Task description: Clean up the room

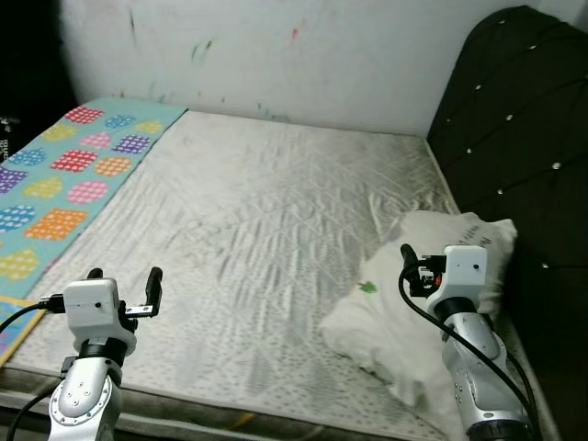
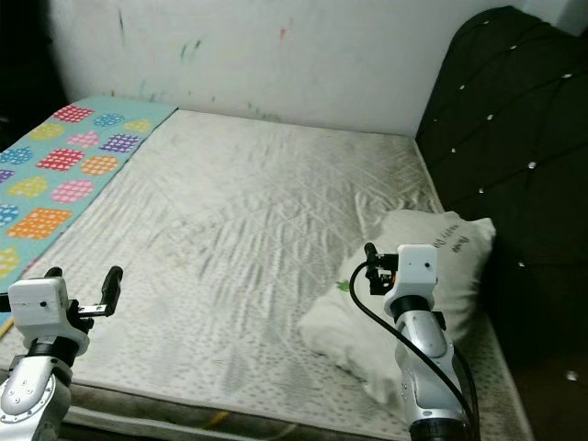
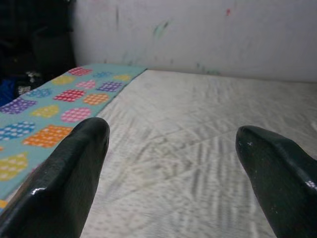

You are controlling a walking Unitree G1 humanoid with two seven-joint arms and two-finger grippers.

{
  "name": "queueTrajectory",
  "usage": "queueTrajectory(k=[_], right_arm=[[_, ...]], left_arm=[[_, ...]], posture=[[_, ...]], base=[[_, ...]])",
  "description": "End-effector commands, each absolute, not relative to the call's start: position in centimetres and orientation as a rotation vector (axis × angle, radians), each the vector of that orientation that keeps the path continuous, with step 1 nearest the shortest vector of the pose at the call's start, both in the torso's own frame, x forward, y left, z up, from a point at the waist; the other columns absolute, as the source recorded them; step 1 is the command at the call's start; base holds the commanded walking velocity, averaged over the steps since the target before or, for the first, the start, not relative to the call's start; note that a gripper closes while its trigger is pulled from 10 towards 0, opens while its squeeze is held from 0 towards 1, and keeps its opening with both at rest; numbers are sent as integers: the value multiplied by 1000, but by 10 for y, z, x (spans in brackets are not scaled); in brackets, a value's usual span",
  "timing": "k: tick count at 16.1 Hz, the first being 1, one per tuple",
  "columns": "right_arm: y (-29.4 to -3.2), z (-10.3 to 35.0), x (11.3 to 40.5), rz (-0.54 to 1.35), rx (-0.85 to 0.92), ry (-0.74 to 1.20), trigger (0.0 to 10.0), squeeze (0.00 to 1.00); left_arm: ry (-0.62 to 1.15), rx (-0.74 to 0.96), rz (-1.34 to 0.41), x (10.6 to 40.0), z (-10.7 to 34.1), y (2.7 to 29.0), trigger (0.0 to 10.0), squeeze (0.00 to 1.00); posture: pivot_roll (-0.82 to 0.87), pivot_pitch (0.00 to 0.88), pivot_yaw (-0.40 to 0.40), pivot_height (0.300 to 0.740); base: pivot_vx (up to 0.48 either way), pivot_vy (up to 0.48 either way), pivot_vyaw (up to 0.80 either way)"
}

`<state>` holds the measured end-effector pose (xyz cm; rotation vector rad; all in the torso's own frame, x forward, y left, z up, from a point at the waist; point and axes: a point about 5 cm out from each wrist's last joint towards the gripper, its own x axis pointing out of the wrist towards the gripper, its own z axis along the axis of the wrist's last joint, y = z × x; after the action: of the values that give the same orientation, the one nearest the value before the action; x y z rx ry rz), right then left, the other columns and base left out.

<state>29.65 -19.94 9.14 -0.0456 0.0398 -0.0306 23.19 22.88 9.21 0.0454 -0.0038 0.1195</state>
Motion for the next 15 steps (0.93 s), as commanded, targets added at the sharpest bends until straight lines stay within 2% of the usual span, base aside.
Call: queueTrajectory(k=[1,14,15], right_arm=[[-136,59,327,169,176,207,10000,0],[-137,60,327,160,181,202,10000,0],[-137,60,327,159,181,203,10000,0]], left_arm=[[209,-168,-27,324,63,153,10000,0],[216,-189,-15,324,62,154,10000,0],[216,-189,-15,324,62,154,10000,0]], posture=[[17,95,-10,740],[12,104,-10,740],[12,104,-12,740]], base=[[0,-398,0],[0,-307,0],[0,0,-587]])
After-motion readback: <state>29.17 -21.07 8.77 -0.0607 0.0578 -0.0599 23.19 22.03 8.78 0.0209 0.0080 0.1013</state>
